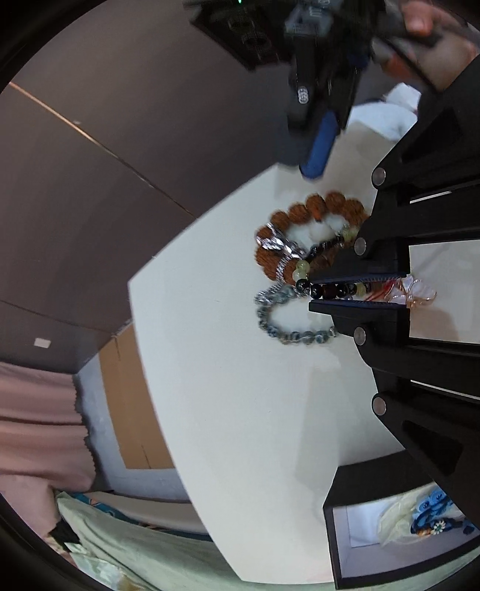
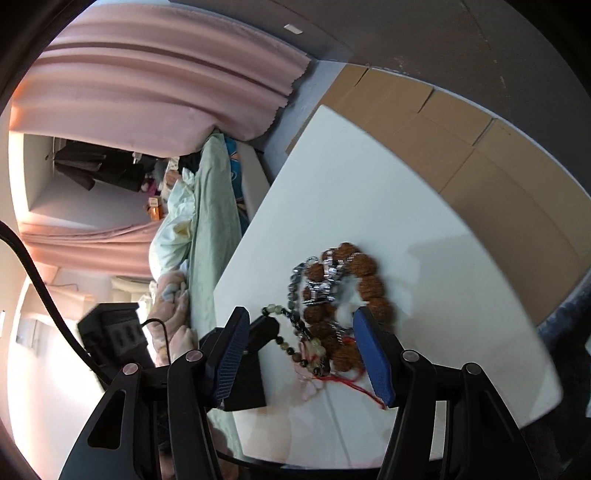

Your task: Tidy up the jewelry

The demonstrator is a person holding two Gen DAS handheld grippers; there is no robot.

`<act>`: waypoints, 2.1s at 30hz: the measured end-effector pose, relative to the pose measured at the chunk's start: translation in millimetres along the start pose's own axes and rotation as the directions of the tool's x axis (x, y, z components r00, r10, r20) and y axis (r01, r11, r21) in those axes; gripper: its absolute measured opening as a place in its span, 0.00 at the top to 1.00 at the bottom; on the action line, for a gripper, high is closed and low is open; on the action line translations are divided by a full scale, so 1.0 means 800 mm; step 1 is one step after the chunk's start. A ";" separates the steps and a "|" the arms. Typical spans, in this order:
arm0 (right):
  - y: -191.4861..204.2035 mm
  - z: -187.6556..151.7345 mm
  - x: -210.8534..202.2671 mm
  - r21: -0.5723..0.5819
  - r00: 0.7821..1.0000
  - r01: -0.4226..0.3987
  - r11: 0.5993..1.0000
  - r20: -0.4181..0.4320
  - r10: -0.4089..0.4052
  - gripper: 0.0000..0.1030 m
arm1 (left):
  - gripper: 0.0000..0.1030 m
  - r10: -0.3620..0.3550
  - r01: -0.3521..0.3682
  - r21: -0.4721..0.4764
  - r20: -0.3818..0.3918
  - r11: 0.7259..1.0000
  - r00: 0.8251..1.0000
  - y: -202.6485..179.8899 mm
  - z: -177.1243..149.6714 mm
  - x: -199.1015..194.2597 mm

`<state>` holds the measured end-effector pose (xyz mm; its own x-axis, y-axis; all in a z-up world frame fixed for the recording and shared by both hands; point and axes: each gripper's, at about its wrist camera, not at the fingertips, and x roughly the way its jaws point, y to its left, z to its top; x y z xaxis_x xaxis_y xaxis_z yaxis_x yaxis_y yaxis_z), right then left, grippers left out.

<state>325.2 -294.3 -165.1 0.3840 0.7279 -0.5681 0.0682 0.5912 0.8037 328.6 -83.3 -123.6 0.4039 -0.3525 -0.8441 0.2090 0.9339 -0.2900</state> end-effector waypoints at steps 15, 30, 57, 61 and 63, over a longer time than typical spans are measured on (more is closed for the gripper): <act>0.016 -0.002 0.055 0.033 0.992 0.127 0.991 0.010 -0.127 0.54 | 0.92 -0.072 0.081 -0.066 0.127 0.995 0.989 0.018 0.012 -0.071; 0.017 0.005 0.062 0.128 0.968 0.217 0.968 0.103 -0.230 0.59 | 0.92 -0.084 0.108 -0.107 0.202 0.988 0.976 0.051 0.010 -0.115; 0.104 -0.012 0.008 -0.070 0.969 0.101 0.992 0.235 -0.082 0.84 | 0.92 -0.047 0.106 -0.198 0.282 0.974 0.958 0.107 -0.014 -0.167; 0.132 -0.015 -0.007 -0.119 0.963 0.112 0.987 0.256 -0.079 0.84 | 0.92 -0.056 0.113 -0.195 0.280 0.974 0.958 0.107 -0.015 -0.167; 0.145 -0.017 -0.013 -0.143 0.962 0.114 0.983 0.261 -0.074 0.84 | 0.92 -0.060 0.119 -0.198 0.281 0.973 0.958 0.109 -0.016 -0.169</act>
<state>316.8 -228.9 -68.1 0.6052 0.5661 -0.5598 -0.0204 0.7140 0.6999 281.0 46.8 -40.2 0.6250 -0.4101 -0.6642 0.0754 0.8786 -0.4715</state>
